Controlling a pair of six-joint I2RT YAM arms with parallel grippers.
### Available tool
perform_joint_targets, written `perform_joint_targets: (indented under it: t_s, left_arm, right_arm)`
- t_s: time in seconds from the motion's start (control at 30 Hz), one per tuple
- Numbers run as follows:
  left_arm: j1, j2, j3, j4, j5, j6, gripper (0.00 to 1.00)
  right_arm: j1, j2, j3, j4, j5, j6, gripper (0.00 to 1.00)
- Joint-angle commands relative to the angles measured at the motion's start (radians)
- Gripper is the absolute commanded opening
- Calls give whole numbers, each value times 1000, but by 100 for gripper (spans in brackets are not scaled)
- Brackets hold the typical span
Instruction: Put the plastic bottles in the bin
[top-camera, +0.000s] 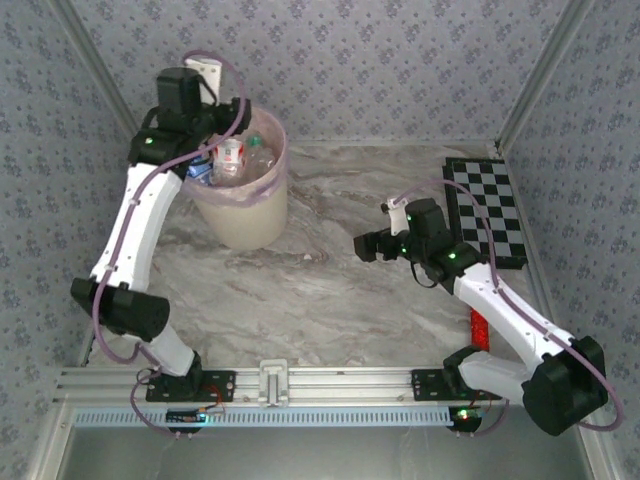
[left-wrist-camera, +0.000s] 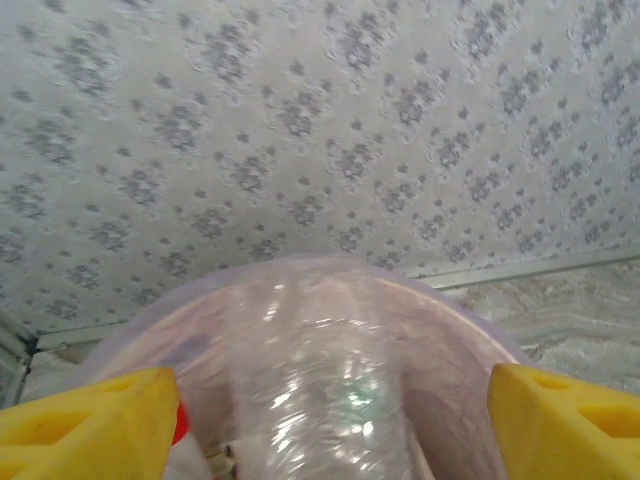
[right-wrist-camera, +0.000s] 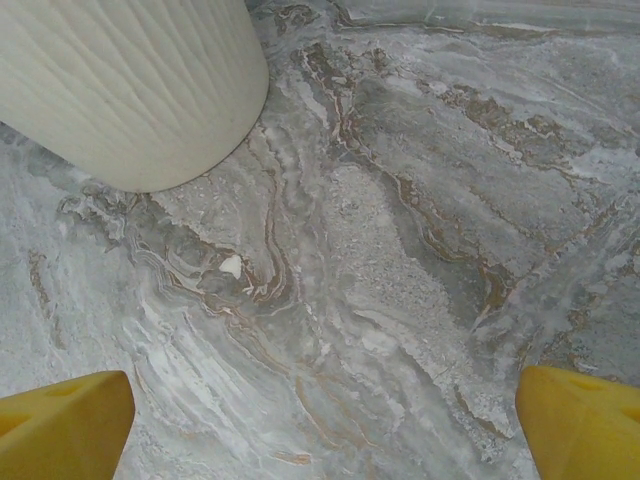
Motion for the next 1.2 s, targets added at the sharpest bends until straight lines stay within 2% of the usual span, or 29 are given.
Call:
perform_joint_targets:
  t_s: [0.0,0.13,0.3,0.37,0.53,0.67,0.77,0.87,1.03,1.17]
  left_arm:
    - [9,62,42,-58,-111,25,80]
    - [59,49,4,-67,-134,-35,75]
    - [88,-20,-97,-26,-90,-70,71]
    - [87,-35,-106,-11,-38,-67,76]
    - [85,-110,-107,50,81,-62,99]
    - [85,-175,-58,53,114,-53,99]
    - [100,-233,-47,15,5,-17,99]
    - [198,-314,-142,16,-75,-54,99]
    - [477,-483,-480,141,-46,-265,99]
    - [573,-539,-760,237,-87,-321,99]
  right_arm:
    - [12,-15,33,-39,45,-18,100]
    - [14,-27,27,-47,54,-16,100]
    - [19,0,38,-29,42,-13,100]
    - [23,18,53,-23,36,-14,100]
    - [21,30,106,-28,69,-48,100]
    - [-8,34,155,-32,126,-60,100]
    - [-47,48,172,-40,189,-51,100]
    - [-108,68,191,-67,254,21,100]
    - [-236,81,176,-76,260,114,100]
    - [-314,99,153,-93,303,105,100]
